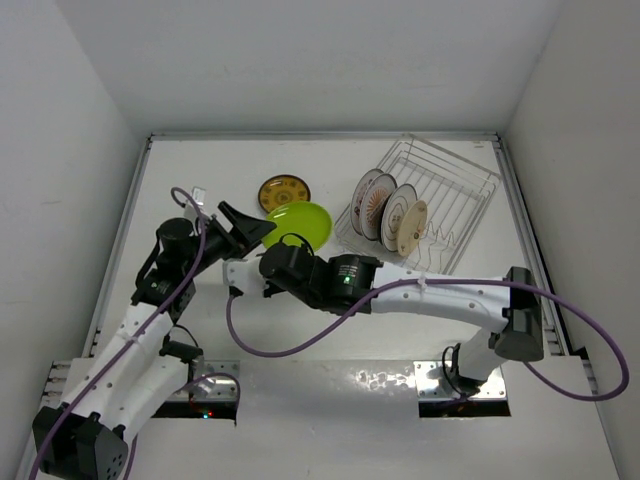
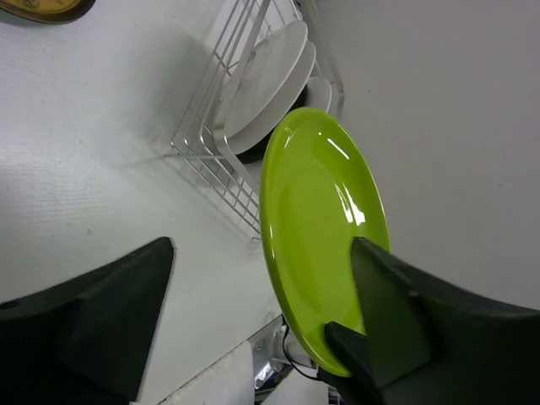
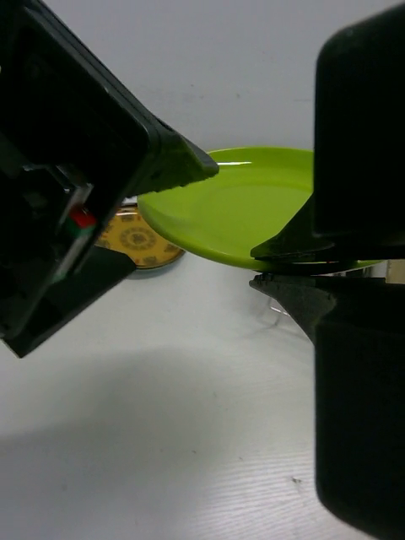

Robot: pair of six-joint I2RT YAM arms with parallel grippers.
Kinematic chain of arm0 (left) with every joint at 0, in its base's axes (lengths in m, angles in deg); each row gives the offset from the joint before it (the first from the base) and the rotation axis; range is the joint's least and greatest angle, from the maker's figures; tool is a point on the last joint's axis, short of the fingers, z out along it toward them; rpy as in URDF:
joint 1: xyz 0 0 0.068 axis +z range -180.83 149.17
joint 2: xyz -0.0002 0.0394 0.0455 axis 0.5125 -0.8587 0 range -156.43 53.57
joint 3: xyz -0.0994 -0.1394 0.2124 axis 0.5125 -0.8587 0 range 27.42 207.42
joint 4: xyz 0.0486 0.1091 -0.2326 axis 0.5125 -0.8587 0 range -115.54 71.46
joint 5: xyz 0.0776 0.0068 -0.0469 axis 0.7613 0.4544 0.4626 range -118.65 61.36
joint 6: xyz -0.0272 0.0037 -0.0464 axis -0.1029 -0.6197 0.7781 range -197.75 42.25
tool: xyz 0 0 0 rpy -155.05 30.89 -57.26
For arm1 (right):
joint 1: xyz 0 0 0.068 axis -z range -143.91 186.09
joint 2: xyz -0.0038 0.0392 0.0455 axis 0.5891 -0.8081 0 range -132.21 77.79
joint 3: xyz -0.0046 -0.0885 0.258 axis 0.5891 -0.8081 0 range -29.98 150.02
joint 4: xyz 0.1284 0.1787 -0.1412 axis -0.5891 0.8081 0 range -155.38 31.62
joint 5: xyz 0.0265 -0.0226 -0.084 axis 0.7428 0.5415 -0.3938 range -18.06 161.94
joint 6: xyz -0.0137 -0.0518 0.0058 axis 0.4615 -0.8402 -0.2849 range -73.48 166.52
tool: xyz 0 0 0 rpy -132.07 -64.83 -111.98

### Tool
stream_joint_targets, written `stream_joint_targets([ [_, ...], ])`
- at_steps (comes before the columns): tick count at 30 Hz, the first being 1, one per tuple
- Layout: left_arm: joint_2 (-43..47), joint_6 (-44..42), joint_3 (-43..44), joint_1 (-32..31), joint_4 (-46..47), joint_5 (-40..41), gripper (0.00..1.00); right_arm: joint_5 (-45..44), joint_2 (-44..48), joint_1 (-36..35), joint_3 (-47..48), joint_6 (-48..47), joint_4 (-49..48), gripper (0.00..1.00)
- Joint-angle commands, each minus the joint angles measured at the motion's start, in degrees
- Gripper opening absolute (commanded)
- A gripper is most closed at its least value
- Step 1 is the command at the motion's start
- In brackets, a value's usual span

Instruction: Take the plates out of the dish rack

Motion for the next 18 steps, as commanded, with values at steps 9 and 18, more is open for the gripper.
stream_joint_targets([
  [9,1.5,1.2,-1.7,-0.5,6.6,-0.9,0.0,-2.6,-4.7,-0.4,-4.1,-0.8,-18.2,0.04],
  [18,-10.4,-7.0,2.9,-0.3,4.3,24.9,0.0,-18.2,6.8,2.9,-13.7,23.4,-23.3,0.99],
])
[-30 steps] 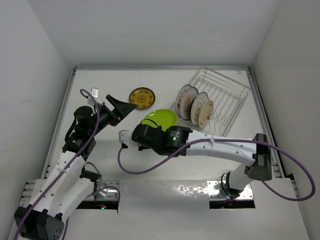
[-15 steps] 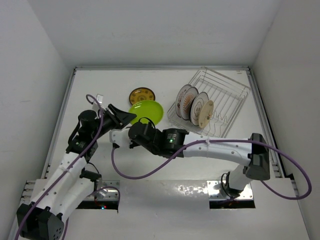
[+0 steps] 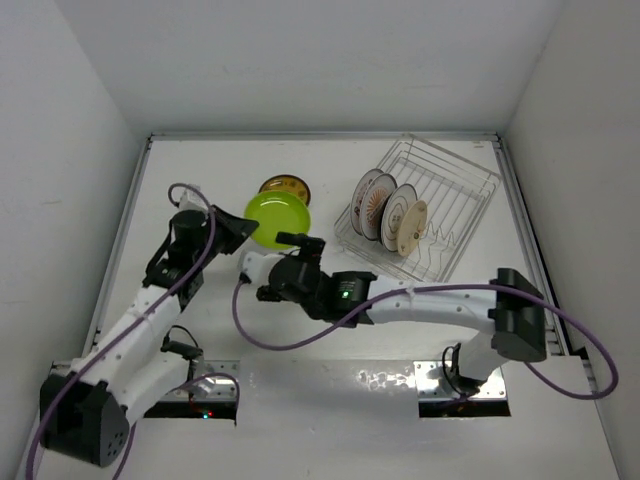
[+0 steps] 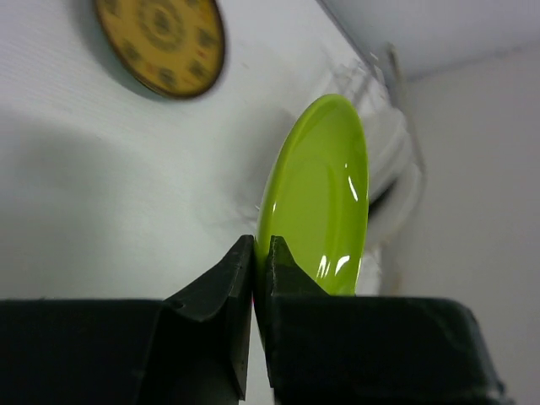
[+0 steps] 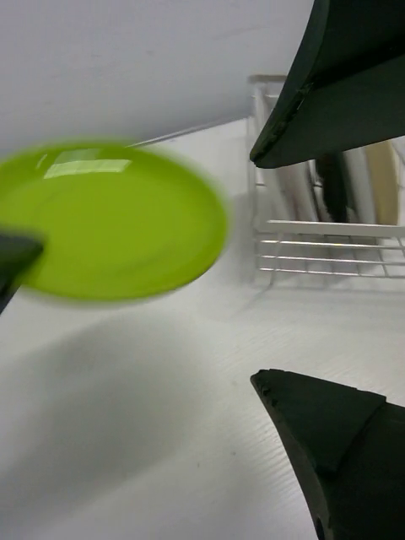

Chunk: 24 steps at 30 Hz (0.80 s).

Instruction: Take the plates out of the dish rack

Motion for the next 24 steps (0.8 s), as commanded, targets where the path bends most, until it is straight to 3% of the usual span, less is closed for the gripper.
stream_joint_targets([
  [1,-10.8,-6.0,5.3,0.0,6.0,12.3,0.0,-6.7,11.5,4.2,0.1,18.0,-1.2,0.99],
  [2,-14.0,-6.8,6.7,0.1,8.2,12.8,0.0,-5.3,13.3,8.3,-0.3,26.4,1.1,0.99],
  [5,-26.0,-8.5,12.7,0.1,10.3,14.1,0.0,-6.7,19.5,14.3,-3.5,32.8,6.4,0.99],
  [13,-47.7,-11.5,26.0,0.4,13.7,17.8,0.0,-10.5,31.0,19.2,-10.9,33.7,10.5,0.99],
  [22,-58.8,-12.0,37.2,0.8,11.1,18.3,0.0,-10.6,34.3,20.8,-13.8,33.2,11.5,0.99],
  [24,-61.1,-11.9,39.9,1.0,9.2,18.9,0.05,-10.4,33.5,20.9,-13.9,33.3,11.6,0.99],
])
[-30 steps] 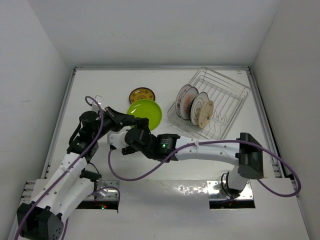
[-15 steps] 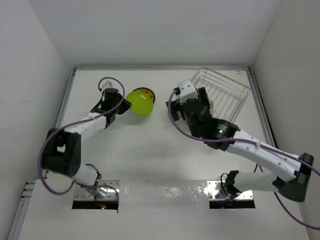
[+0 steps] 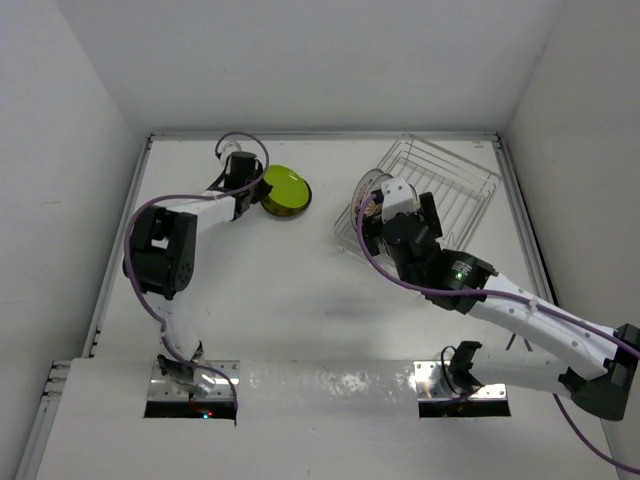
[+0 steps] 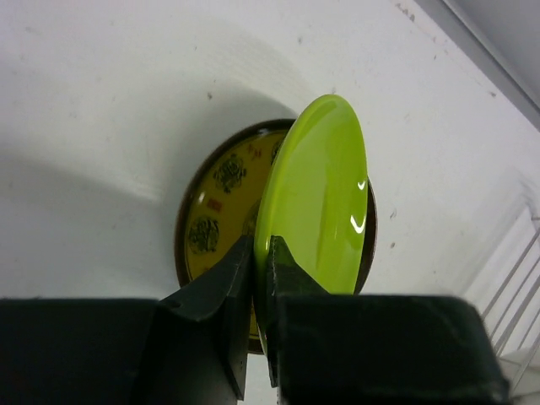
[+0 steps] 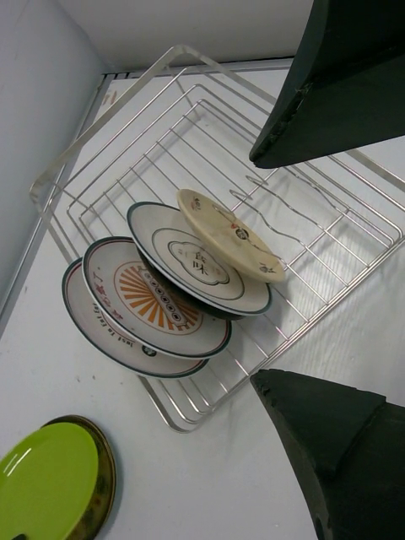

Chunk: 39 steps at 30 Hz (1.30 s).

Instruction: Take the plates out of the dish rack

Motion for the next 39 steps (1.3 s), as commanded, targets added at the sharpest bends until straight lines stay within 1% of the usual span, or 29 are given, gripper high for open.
stream_joint_targets([
  [1,-2.1,-0.3,5.0,0.6,0.1,1.5,0.07,-0.3,-0.4,0.8,-0.1,1.5,-0.5,0.99],
  [3,-3.2,-0.3,6.5,0.7,-2.1,3.1,0.19,0.0,-2.1,2.0,1.2,3.5,0.7,0.99],
  [4,-3.4,-0.4,6.7,0.8,-2.5,3.1,0.25,0.4,-3.2,2.9,2.0,4.7,3.7,0.99],
  [5,-3.4,-0.4,6.7,0.8,-2.8,3.1,0.39,1.0,-4.2,4.0,3.0,5.9,5.2,0.99],
  [7,-3.2,-0.3,6.5,1.0,-3.7,2.9,0.57,3.5,-6.9,7.7,4.4,8.6,6.8,0.99],
  [8,-3.2,-0.3,6.5,1.0,-4.0,2.6,0.68,7.0,-7.5,9.1,4.5,9.5,6.8,0.99],
  [9,-2.7,-0.4,6.4,1.0,-4.5,1.8,0.72,8.7,-7.9,10.6,4.4,10.8,6.8,0.99],
  [10,-2.5,-0.5,6.3,1.0,-6.4,1.4,0.74,10.5,-8.4,13.5,3.7,13.7,5.4,0.99],
  [11,-1.2,-1.1,5.9,1.0,-7.0,0.6,0.79,13.8,-8.5,14.9,3.1,15.1,4.6,0.99],
  [13,0.4,-2.0,5.4,1.0,-10.0,0.4,0.83,14.4,-8.6,18.2,2.0,20.9,3.3,0.99],
  [16,6.7,-2.5,0.7,0.6,-11.1,0.0,0.87,14.0,-9.4,22.0,2.1,26.5,2.9,0.99],
  [17,8.9,-3.1,-3.0,0.4,-10.9,-0.5,0.87,13.5,-10.3,22.7,2.3,27.8,3.0,0.99],
  [18,13.6,-3.5,-5.1,-0.4,-10.2,-2.0,0.88,12.7,-10.9,24.0,3.1,30.1,3.3,0.99],
  [19,16.0,-3.7,-7.0,-1.0,-9.9,-2.4,0.88,12.3,-11.5,24.5,3.5,31.0,3.4,0.99],
  [20,21.1,-4.0,-10.5,-1.7,-9.9,-2.4,0.88,11.6,-13.1,24.8,4.0,31.9,3.7,0.99],
  [22,26.5,-3.8,-13.7,-4.4,-11.2,-1.7,0.88,9.4,-14.5,25.6,5.5,34.4,4.7,0.98],
  [23,32.0,-3.3,-17.0,-5.3,-11.3,-1.5,0.88,9.0,-15.1,25.9,5.7,34.9,4.7,0.98],
  [25,37.4,-2.8,-20.3,-7.0,-11.5,-1.4,0.88,8.3,-16.3,26.6,5.0,36.8,2.6,0.93],
  [26,42.1,-2.7,-23.0,-7.3,-11.7,-1.9,0.88,7.9,-16.5,26.7,4.5,37.2,1.7,0.91],
  [27,46.0,-2.9,-24.1,-7.3,-12.7,-1.7,0.89,6.8,-16.8,27.3,3.8,38.4,0.2,0.86],
  [28,46.1,-2.9,-24.1,-7.3,-13.7,-1.6,0.89,6.7,-17.0,27.5,3.4,39.1,-0.5,0.83],
  [30,50.8,-4.2,-24.3,-7.3,-17.1,-1.5,0.89,7.4,-17.0,28.8,1.1,40.2,-3.1,0.77],
  [31,53.4,-4.9,-24.2,-7.4,-18.1,-1.5,0.89,8.6,-16.9,29.3,0.3,40.5,-6.0,0.73],
  [33,55.7,-5.7,-24.1,-7.3,-20.6,-1.3,0.9,9.1,-17.6,30.3,-1.5,40.8,-9.0,0.66],
  [37,60.6,-7.1,-23.5,-7.3,-24.1,0.0,0.91,9.9,-21.4,32.0,-1.0,41.8,-8.7,0.6],
  [39,61.5,-7.5,-23.3,-7.3,-25.3,0.4,0.91,11.6,-22.7,32.9,-1.7,41.8,-10.4,0.58],
])
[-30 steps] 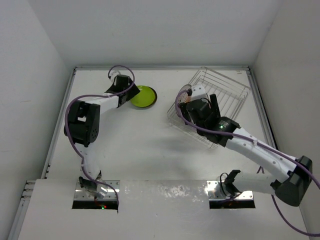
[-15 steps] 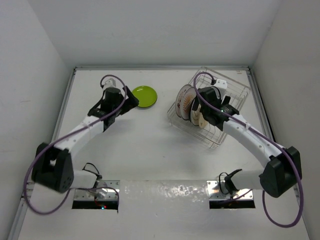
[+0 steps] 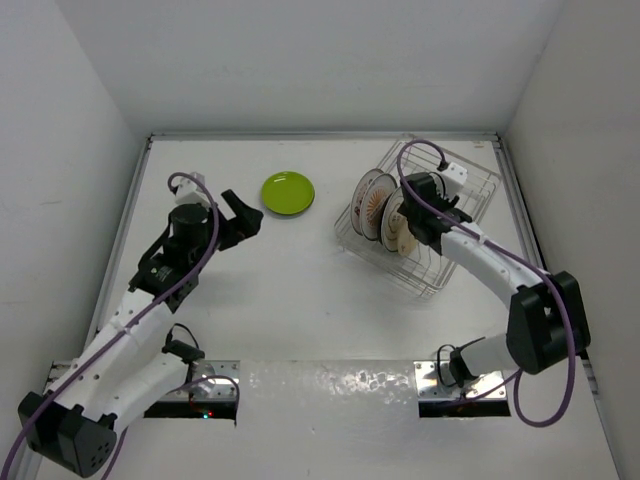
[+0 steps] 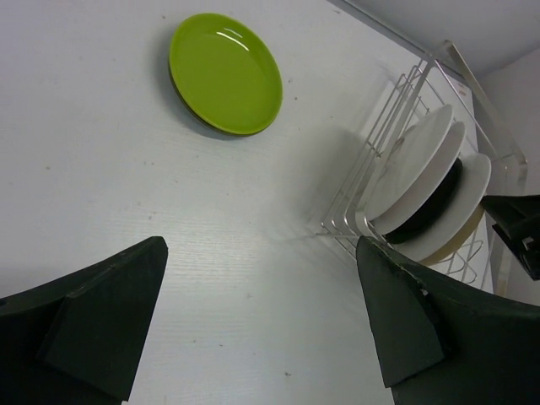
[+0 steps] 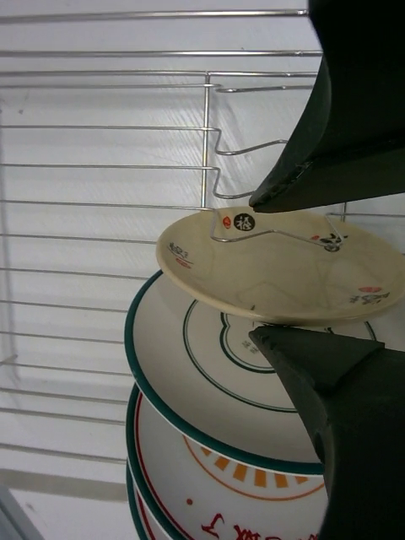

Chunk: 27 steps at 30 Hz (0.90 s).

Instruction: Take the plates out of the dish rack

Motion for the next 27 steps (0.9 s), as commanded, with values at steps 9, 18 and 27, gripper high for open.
stream_joint_targets([
  [9,2.3,-3.2,-0.7,0.3,-2.7,-0.2,0.92,1.6,1.2,1.6,-6.3,1.9,-11.9,0.24],
  [18,3.6,-2.7,-0.7,0.3,-2.6,-1.3,0.92,-1.1,5.6,1.7,-7.6,6.3,-10.6,0.07],
  [27,5.8,-2.1,0.1,0.3,-3.9,-2.1,0.92,-1.5,13.5,1.7,-1.8,2.7,-7.0,0.0],
])
